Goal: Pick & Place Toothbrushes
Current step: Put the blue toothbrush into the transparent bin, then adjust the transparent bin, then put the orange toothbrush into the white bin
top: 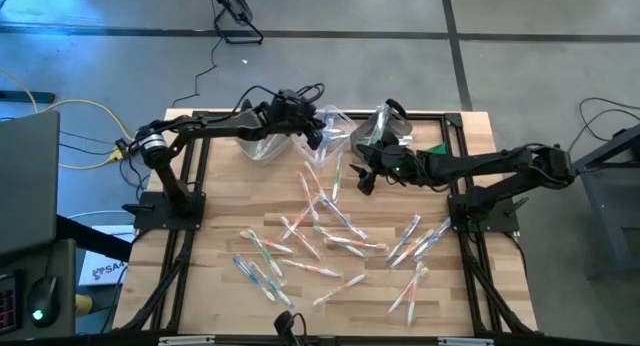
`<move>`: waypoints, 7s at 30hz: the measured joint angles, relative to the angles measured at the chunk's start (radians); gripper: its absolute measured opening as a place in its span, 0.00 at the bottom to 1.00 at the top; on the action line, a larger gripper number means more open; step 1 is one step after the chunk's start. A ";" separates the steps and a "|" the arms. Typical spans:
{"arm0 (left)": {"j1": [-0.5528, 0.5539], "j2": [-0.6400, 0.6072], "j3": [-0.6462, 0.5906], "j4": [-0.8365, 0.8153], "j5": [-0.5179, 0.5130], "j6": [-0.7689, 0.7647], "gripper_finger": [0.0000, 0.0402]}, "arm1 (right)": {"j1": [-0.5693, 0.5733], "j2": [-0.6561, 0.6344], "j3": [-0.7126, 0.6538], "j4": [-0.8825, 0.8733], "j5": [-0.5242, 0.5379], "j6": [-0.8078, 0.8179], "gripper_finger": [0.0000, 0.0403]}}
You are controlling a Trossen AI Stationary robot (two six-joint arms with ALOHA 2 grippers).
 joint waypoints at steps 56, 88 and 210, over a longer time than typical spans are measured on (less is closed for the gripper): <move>-0.007 0.029 0.052 -0.250 -0.350 0.005 0.02 | -0.022 0.000 0.000 0.001 -0.003 -0.002 0.64; -0.007 0.035 0.056 -0.319 -0.175 -0.038 0.00 | -0.022 -0.001 0.000 0.002 -0.003 0.001 0.64; -0.288 -0.506 -0.561 0.139 -0.242 0.107 0.00 | -0.129 0.329 0.001 0.246 -0.165 0.199 0.00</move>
